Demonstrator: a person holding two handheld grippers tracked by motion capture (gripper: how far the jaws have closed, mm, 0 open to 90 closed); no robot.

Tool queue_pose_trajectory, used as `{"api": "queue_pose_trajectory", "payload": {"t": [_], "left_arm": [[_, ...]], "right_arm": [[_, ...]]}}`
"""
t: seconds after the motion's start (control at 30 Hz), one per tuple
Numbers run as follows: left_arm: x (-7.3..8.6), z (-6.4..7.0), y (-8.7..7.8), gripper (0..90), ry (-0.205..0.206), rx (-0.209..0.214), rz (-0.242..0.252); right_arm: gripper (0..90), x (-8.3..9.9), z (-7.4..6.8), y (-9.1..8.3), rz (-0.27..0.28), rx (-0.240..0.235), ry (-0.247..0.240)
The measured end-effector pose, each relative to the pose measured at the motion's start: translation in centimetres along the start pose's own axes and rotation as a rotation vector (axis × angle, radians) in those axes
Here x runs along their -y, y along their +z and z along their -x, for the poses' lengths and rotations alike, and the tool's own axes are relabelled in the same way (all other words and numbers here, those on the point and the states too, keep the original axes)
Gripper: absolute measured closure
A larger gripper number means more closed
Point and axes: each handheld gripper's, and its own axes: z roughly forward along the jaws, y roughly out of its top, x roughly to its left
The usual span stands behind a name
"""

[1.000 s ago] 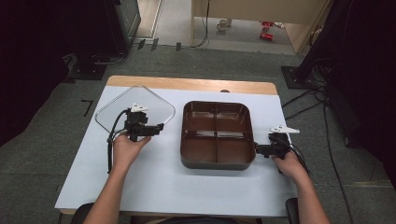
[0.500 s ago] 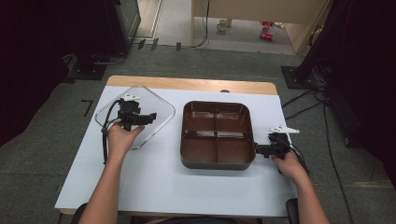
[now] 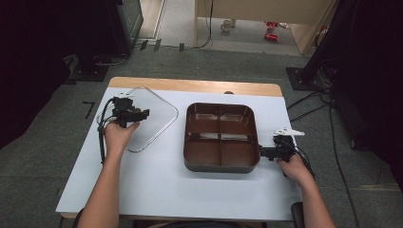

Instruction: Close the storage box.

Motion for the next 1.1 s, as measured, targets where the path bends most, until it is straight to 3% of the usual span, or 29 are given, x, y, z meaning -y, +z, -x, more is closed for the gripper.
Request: {"api": "queue_pose_trajectory", "payload": {"t": [0.13, 0.3, 0.5, 0.67, 0.77, 1.1], "left_arm": [[0.2, -0.6, 0.8, 34.6, 0.002, -0.034, 0.002], [0.5, -1.1, 1.3, 37.7, -0.025, -0.039, 0.011], [0.9, -1.5, 2.3, 37.5, -0.027, -0.068, -0.037], [1.4, -1.6, 3.3, 48.0, -0.013, -0.101, -0.037], [1.4, -1.8, 3.2, 57.8, -0.010, -0.098, -0.034], [1.2, -2.0, 2.9, 59.3, -0.017, -0.061, -0.045]], "right_arm": [[7.3, 0.0, 0.0, 0.0, 0.000, 0.000, 0.000], [7.3, 0.0, 0.0, 0.0, 0.000, 0.000, 0.000], [7.3, 0.0, 0.0, 0.0, 0.000, 0.000, 0.000], [7.3, 0.0, 0.0, 0.0, 0.000, 0.000, 0.000], [7.3, 0.0, 0.0, 0.0, 0.000, 0.000, 0.000], [7.3, 0.0, 0.0, 0.0, 0.001, 0.000, 0.000]]}}
